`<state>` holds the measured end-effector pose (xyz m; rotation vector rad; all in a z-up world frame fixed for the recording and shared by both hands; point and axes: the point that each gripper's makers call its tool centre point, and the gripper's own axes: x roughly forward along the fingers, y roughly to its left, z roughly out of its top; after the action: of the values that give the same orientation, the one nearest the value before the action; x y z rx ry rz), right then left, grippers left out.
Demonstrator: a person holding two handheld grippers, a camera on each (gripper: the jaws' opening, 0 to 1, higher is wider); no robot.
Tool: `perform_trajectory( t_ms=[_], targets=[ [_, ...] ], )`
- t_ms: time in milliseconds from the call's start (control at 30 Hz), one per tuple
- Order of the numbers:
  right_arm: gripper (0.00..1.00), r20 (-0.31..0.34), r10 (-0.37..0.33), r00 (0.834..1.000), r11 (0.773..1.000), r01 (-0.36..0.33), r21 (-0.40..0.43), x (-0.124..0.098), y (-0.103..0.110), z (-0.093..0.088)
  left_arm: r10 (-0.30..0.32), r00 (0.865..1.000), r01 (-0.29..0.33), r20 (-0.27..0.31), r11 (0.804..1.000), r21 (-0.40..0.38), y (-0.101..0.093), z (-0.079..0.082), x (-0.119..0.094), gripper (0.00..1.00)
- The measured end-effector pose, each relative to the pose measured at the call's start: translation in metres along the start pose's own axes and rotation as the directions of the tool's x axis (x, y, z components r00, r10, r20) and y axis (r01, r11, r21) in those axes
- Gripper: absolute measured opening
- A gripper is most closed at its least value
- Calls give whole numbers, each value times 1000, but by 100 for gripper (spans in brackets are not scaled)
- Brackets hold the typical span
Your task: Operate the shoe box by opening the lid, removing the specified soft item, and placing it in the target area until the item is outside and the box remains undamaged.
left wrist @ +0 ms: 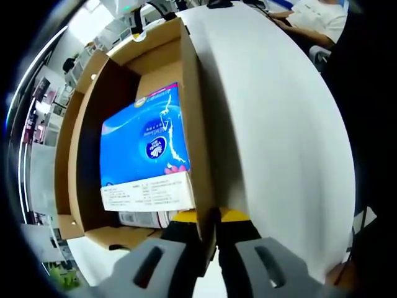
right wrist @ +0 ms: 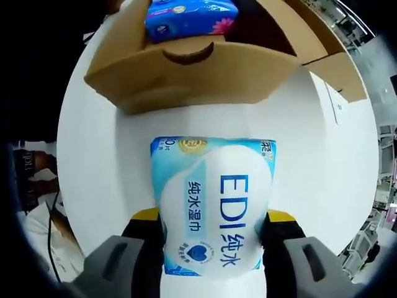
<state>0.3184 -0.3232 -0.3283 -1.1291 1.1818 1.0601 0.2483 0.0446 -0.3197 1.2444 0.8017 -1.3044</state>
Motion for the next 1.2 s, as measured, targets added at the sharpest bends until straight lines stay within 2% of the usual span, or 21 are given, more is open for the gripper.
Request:
perform_trajectory(
  t_ms=[133,300,467,700,833,867,900,967,1033,1100,1200],
  targets=[
    [64,-5,-6,1000,1000,6,-10,-1,3,1,1,1000,-1,-1,1000,-1,0,0,0,6],
    [63,5,-41,999,999,41,-9,-17,4,9,1,1000,-1,0,1000,0,0,0,0,6],
    [61,43,-56,997,997,54,49,-36,5,20,4,1000,-4,0,1000,-1,0,0,-1,6],
    [62,144,-109,984,981,82,177,-72,4,53,2,1000,-2,6,1000,2,0,0,-1,6],
    [66,187,-130,974,964,80,252,-86,5,71,4,1000,-4,5,1000,2,1,0,-1,6],
    [65,200,-145,969,955,84,284,-91,4,79,4,1000,-4,6,1000,2,1,0,-1,6],
    [65,206,-180,962,934,100,344,-98,0,87,5,1000,-6,6,1000,3,1,0,-1,6],
    [66,238,-207,949,920,106,378,-108,-4,101,8,1000,-8,6,1000,2,1,0,-1,6],
    [67,285,-236,929,895,93,437,-122,-5,122,10,1000,-10,6,1000,6,-1,0,-1,6],
    [68,290,-237,927,892,90,443,-124,-5,125,10,1000,-10,6,1000,6,-1,0,-1,6],
    [72,309,-261,914,878,92,470,-133,-6,139,10,1000,-10,7,1000,7,-2,0,-2,6]
  ],
)
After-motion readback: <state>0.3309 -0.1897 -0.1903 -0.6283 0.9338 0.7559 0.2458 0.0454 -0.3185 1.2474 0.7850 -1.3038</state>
